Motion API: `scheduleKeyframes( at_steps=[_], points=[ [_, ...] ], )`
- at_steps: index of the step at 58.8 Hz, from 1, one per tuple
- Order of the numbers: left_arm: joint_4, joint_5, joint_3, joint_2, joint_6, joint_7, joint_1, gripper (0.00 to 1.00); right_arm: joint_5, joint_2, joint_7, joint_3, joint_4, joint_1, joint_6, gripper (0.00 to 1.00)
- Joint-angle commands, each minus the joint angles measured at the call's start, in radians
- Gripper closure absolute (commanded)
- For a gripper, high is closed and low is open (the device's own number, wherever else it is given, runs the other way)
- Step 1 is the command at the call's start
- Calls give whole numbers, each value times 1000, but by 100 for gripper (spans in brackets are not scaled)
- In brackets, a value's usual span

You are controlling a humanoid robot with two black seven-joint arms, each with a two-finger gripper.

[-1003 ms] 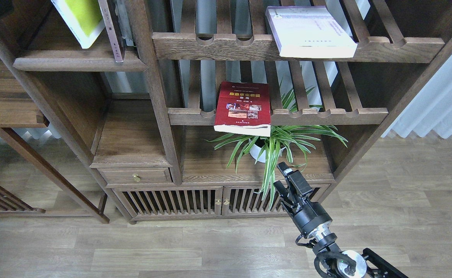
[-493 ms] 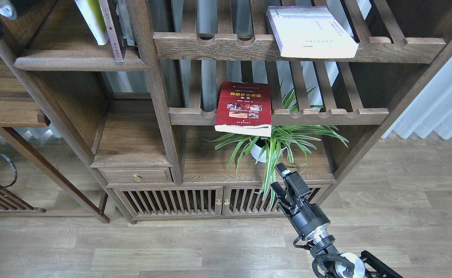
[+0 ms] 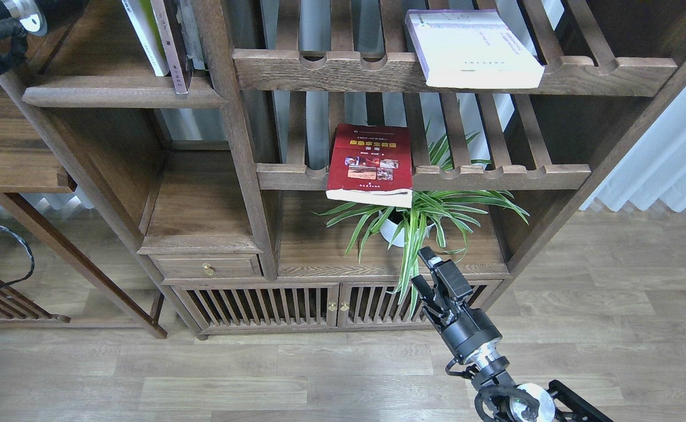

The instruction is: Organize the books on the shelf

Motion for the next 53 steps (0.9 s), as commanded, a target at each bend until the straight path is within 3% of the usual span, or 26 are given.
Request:
scheduleKeyframes(
  at_steps=[1, 9, 17, 31, 40, 53],
  points=[
    [1, 2, 8, 0, 0, -1, 0, 96, 1, 1, 0, 0, 1, 1, 0, 2],
    [1, 0, 12, -5, 0, 1, 2, 93, 1, 0, 0, 3, 0, 1, 0, 2],
    [1, 0, 16, -11, 0, 2, 5, 73, 1, -2, 0, 3, 1, 1, 0, 2],
    [-20, -6, 13, -8, 0, 1, 5, 56, 1, -2, 0, 3, 0, 1, 0, 2],
    [-104, -14, 5, 6, 0, 2, 25, 47, 1, -2, 0, 3, 1, 1, 0, 2],
    [-210, -14, -7, 15, 0, 11, 115, 46, 1, -8, 0, 3, 1, -1, 0, 2]
  ],
)
